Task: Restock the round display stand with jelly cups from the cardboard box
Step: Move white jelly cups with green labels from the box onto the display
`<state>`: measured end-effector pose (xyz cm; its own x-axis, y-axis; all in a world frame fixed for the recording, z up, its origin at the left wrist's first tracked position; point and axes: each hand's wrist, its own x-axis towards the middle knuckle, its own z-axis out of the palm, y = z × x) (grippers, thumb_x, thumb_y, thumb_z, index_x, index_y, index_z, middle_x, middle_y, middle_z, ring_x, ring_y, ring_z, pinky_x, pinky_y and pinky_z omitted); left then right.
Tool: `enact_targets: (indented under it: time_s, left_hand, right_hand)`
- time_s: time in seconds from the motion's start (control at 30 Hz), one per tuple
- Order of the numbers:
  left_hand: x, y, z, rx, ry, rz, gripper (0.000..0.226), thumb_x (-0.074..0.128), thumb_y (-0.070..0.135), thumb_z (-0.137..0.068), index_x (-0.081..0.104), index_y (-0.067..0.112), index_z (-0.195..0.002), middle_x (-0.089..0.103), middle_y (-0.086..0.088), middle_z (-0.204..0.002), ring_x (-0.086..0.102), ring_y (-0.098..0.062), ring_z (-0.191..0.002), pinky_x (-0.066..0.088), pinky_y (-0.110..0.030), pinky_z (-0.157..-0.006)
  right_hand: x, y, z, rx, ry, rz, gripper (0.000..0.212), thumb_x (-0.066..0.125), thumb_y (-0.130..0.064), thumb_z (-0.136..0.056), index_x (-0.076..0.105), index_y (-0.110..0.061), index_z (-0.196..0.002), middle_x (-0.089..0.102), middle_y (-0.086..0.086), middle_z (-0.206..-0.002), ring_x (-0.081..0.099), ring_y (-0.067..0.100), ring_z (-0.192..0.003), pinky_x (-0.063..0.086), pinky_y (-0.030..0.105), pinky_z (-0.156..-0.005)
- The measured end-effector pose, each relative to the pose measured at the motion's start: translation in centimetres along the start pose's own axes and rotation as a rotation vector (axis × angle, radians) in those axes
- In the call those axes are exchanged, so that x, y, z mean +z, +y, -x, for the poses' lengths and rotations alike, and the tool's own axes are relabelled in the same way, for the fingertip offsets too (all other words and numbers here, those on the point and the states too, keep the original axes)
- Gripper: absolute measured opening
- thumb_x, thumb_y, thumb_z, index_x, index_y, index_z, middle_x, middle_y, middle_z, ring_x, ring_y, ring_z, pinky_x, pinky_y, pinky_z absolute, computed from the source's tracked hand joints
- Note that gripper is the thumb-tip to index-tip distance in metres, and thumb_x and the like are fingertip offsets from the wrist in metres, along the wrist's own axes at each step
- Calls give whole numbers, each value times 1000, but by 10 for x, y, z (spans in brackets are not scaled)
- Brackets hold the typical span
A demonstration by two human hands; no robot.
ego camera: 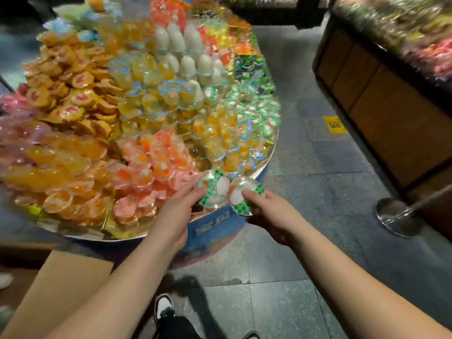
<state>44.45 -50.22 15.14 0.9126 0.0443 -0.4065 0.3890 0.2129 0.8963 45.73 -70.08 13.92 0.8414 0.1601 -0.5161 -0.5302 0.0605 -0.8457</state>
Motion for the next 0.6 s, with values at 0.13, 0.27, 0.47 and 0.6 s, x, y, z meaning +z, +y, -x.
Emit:
enact_targets:
  time_s: [0.13,0.27,0.47,0.6]
  left_hand:
    - [85,5,-5,-3,-113,-69,39,64,20,-92,59,24,-130,70,6,-106,66,-6,-92,52,-21,-79]
    - [151,18,-11,-36,-160,-80,42,60,11,-95,53,19,-135,59,11,-76,61,6,-45,43,-11,-38]
    - [203,21,-69,-44,-181,-54,29,67,24,-91,61,29,-119,69,4,-95,62,-11,-77,46,-26,-65]
    - [239,21,-127,-49,-179,4,32,69,28,-89,55,32,-118,65,3,-103,57,-14,-77,37,-26,-63]
  right_hand:
    - [-74,-17,22,-38,153,-38,28,66,-32,-93,65,-15,-115,73,3,-100,66,12,-81,51,25,-66]
    - [-128,-32,29,-62,242,-59,36,66,-36,-92,62,-14,-119,73,3,-102,68,12,-80,50,24,-62]
    - [-184,-63,0,-63,282,-64,39,68,-36,-90,63,-8,-117,73,7,-98,70,14,-75,53,26,-67]
    - [-224,-95,-47,-58,250,-104,31,68,-31,-91,65,-6,-109,71,6,-83,65,16,-67,50,26,-61]
